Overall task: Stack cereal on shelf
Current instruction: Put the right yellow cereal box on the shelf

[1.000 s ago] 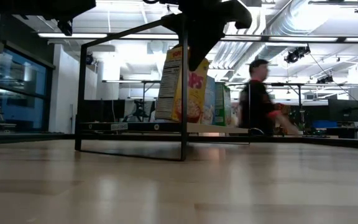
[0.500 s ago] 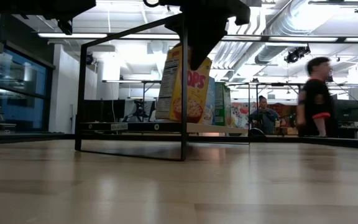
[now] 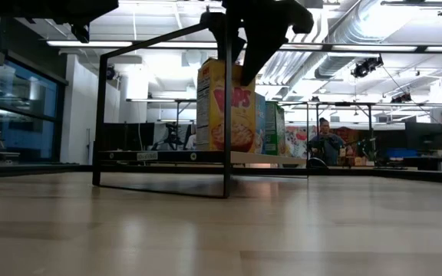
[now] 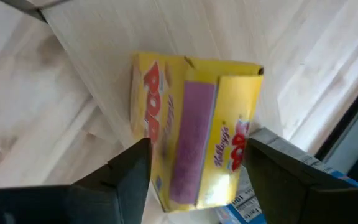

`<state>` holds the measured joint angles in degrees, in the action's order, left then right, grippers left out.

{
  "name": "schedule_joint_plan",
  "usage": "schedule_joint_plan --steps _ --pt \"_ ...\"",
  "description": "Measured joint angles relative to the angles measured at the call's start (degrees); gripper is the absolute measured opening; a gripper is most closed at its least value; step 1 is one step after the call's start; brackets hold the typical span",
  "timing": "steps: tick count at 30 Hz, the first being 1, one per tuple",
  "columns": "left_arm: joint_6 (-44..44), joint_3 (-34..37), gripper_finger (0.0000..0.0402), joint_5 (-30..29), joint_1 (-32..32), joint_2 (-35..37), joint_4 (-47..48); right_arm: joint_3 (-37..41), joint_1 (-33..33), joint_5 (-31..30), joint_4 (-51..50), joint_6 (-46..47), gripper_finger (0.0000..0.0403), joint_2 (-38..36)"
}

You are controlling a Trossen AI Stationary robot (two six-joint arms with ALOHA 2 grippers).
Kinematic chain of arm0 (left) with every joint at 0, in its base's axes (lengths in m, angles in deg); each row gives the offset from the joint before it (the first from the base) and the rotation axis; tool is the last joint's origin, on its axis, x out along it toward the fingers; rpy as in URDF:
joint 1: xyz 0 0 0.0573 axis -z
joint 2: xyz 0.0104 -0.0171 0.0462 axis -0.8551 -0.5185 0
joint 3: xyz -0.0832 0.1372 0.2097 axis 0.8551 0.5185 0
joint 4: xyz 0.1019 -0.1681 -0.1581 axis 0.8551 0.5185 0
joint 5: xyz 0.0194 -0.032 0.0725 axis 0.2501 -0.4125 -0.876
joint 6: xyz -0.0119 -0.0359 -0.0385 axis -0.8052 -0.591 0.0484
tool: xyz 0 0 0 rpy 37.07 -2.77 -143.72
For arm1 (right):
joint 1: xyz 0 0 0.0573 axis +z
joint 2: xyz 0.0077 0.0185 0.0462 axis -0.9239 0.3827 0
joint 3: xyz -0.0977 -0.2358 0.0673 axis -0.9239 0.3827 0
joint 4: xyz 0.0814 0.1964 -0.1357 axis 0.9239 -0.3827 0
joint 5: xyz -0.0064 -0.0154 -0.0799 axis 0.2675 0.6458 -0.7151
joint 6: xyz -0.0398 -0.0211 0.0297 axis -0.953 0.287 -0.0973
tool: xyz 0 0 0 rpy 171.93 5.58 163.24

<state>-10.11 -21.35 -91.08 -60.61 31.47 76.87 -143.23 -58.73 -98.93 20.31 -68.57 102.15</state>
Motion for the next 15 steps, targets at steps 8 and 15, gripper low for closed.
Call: schedule_joint_plan --steps 8,15 --pt "0.0 0.0 0.0003 0.0 0.0 0.0 0.0 0.0 0.2 -2.5 -3.0 0.0 0.0227 -1.0" --pt "-0.1 0.0 0.0003 -0.1 0.0 0.0 0.3 -0.1 1.4 -5.8 -5.9 5.9 0.0226 -5.1"
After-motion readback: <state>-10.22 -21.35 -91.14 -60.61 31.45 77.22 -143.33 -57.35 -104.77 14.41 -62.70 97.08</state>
